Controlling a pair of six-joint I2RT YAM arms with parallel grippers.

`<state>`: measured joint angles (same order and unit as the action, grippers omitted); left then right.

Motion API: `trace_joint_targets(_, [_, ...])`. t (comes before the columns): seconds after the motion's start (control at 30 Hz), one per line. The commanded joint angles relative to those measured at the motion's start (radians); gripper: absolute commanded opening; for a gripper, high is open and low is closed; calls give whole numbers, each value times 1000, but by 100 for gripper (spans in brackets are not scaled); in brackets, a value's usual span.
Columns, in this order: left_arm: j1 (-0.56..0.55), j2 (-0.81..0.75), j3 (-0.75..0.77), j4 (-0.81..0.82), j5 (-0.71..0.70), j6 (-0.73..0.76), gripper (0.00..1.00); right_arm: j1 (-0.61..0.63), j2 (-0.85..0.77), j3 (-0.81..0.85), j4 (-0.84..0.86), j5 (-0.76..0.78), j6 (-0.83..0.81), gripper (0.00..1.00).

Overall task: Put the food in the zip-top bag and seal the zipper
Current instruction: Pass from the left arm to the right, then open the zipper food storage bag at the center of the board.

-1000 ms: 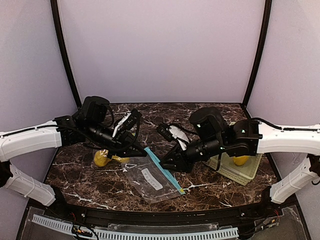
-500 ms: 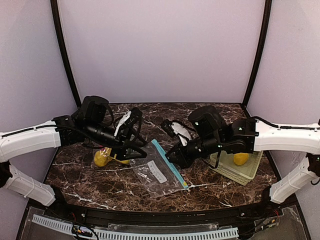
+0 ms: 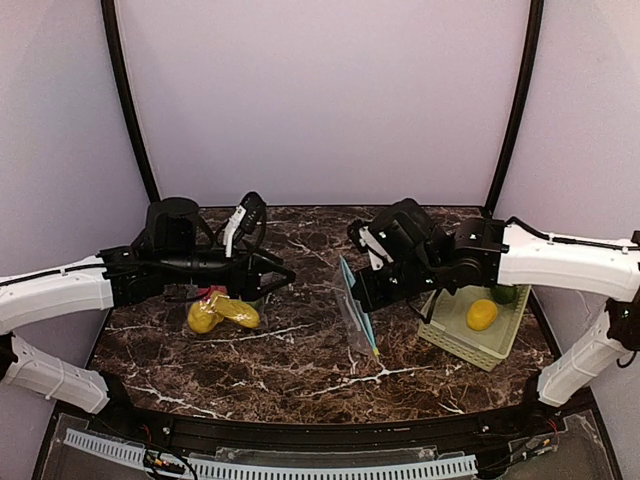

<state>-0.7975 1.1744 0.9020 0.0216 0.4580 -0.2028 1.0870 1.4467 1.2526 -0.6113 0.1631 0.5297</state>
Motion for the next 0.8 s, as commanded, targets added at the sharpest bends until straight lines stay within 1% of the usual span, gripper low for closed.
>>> trace_joint_targets(0.0, [-21, 9, -133, 265, -19, -332, 66, 1, 43, -22, 108, -6, 101, 0])
trace_joint_targets(0.07, [-44, 22, -174, 328, -42, -383, 66, 1, 58, -40, 165, -35, 127, 0])
trace_joint_targets(0.17, [-80, 52, -197, 361, -77, -416, 67, 3, 78, -64, 245, -65, 155, 0])
trace_joint_targets(0.37, [-120, 124, -234, 437, -87, -473, 68, 10, 119, -74, 329, -93, 190, 0])
trace_joint_targets(0.53, [-141, 169, -240, 441, -95, -479, 68, 24, 139, -82, 376, -108, 216, 0])
trace_joint_targets(0.77, [-153, 184, -237, 389, -130, -465, 67, 34, 162, -72, 389, -104, 223, 0])
